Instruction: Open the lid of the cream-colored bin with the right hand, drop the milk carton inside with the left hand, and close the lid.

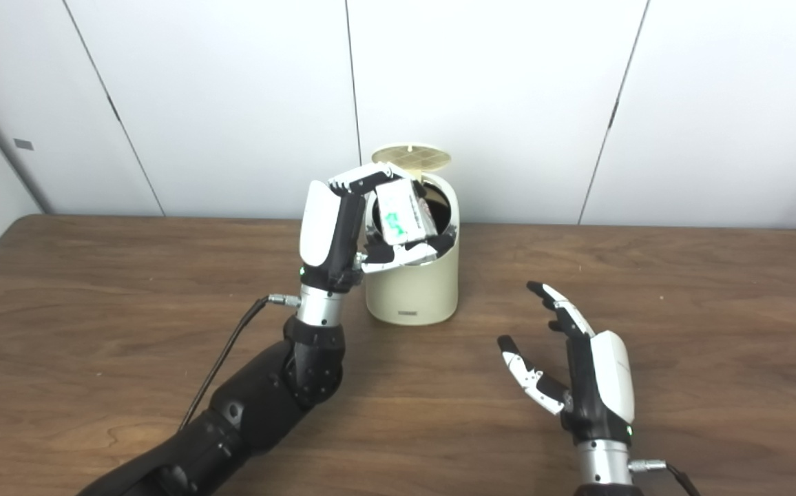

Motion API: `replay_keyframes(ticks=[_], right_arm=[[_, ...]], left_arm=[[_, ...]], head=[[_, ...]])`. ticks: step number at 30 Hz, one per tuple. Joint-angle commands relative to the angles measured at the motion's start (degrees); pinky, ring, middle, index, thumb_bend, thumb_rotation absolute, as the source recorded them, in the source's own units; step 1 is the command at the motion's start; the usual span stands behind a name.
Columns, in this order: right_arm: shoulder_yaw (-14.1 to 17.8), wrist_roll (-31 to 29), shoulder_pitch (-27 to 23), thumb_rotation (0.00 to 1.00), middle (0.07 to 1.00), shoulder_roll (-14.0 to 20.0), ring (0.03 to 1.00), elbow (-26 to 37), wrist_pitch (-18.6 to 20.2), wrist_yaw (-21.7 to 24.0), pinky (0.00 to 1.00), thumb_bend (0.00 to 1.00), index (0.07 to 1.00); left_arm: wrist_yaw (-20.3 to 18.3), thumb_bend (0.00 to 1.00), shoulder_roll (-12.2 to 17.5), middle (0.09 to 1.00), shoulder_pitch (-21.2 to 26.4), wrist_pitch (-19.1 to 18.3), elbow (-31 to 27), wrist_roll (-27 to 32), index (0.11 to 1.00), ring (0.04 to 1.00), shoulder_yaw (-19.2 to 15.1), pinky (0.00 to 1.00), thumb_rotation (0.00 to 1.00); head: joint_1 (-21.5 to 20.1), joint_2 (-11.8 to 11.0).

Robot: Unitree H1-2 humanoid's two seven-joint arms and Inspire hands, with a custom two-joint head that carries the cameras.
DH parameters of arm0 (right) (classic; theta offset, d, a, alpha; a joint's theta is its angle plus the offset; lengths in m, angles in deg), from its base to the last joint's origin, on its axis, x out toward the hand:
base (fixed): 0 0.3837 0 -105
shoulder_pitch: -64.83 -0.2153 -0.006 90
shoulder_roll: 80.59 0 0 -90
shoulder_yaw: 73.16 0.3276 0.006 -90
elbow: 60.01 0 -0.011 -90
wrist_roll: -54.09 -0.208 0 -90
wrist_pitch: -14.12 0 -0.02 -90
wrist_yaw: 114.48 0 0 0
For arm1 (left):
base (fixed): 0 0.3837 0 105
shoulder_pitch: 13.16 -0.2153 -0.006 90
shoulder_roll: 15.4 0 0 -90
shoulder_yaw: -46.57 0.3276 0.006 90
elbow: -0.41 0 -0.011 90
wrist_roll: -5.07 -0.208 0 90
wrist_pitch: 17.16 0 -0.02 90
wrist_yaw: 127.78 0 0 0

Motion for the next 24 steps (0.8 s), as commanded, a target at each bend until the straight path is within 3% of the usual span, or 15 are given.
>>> replay_keyframes(ticks=[1,14,24], right_arm=[[-2.1,-0.5,1.5,0.39,0.833,-3.9,0.819,0.4,-0.7,-0.7,0.7,0.19,0.81],[-2.5,0.1,2.2,0.37,0.833,-4.4,0.819,1.9,-0.1,0.1,0.71,0.19,0.805],[-2.6,0.4,2.1,0.38,0.835,-4.4,0.822,1.9,0.6,0.3,0.71,0.18,0.808]], left_arm=[[4.7,0.51,0.3,0.476,5.4,1.2,1.0,-2.7,0.48,0.457,1.3,0.37,0.0],[11.7,0.5,0.7,0.46,10.5,1.2,12.8,-8.7,0.493,0.459,7.1,0.35,0.0],[8.0,0.51,1.3,0.465,10.6,1.2,14.5,-6.6,0.483,0.465,5.7,0.36,0.0]], head=[[-0.1,0.1],[-0.4,0.6],[-0.3,0.5]])
